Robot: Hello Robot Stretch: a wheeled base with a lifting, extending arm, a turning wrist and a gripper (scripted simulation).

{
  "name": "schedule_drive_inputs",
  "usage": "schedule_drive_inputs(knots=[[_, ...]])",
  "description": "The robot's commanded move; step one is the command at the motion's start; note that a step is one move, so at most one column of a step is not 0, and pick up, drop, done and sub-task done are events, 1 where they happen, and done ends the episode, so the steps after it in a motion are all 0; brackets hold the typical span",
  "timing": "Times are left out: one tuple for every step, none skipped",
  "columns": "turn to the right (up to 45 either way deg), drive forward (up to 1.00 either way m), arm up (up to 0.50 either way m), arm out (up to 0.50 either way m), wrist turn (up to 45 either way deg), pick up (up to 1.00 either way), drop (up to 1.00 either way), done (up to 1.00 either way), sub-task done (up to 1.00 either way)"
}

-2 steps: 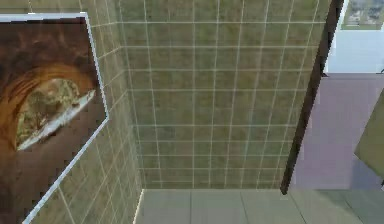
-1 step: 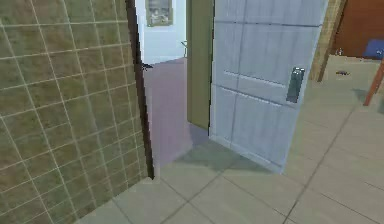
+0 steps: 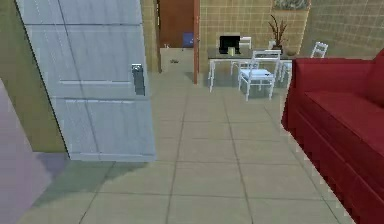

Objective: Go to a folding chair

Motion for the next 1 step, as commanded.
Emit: schedule_drive_inputs(knots=[[0.0, 0.2, 0.0, 0.0, 0.0, 0.0, 0.0, 0.0, 0.0]])
